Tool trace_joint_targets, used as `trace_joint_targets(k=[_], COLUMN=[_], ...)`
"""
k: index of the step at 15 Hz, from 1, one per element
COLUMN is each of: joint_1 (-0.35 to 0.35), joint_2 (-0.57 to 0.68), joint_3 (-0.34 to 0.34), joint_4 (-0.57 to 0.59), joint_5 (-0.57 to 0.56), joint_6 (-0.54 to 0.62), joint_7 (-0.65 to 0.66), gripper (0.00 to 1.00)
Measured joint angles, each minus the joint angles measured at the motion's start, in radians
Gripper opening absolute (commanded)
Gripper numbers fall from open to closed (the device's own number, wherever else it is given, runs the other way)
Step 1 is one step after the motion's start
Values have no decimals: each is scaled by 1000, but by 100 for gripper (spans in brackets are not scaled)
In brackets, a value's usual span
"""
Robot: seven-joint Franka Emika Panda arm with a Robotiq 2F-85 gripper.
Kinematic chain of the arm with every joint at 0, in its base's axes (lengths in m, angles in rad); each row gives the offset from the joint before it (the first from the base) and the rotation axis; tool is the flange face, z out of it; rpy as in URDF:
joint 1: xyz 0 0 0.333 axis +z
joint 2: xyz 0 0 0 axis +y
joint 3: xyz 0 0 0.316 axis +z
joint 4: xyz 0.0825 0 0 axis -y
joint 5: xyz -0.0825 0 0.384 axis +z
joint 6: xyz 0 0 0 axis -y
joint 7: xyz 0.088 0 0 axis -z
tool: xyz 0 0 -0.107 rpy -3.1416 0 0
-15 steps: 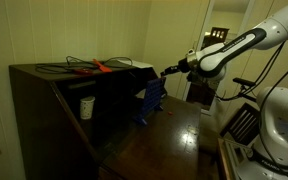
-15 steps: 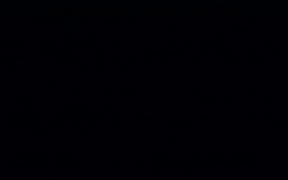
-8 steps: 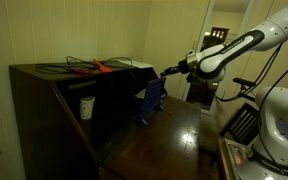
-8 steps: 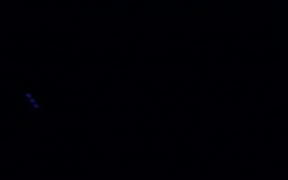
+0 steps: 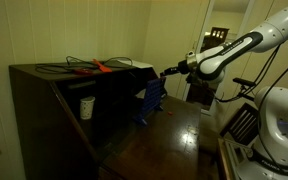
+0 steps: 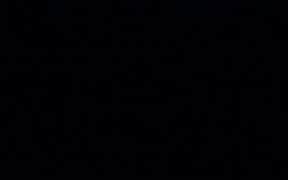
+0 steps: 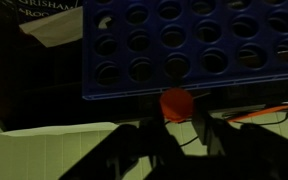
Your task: Put the orange objects inside the blue object
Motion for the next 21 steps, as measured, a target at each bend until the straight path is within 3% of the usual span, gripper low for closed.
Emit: trace_joint_targets(k=[21], joint_1=[111], joint_2=[-13], joint_3=[-111], joint_4=[0], joint_5=[-15], joint_6=[68], joint_7=[1], gripper=[9])
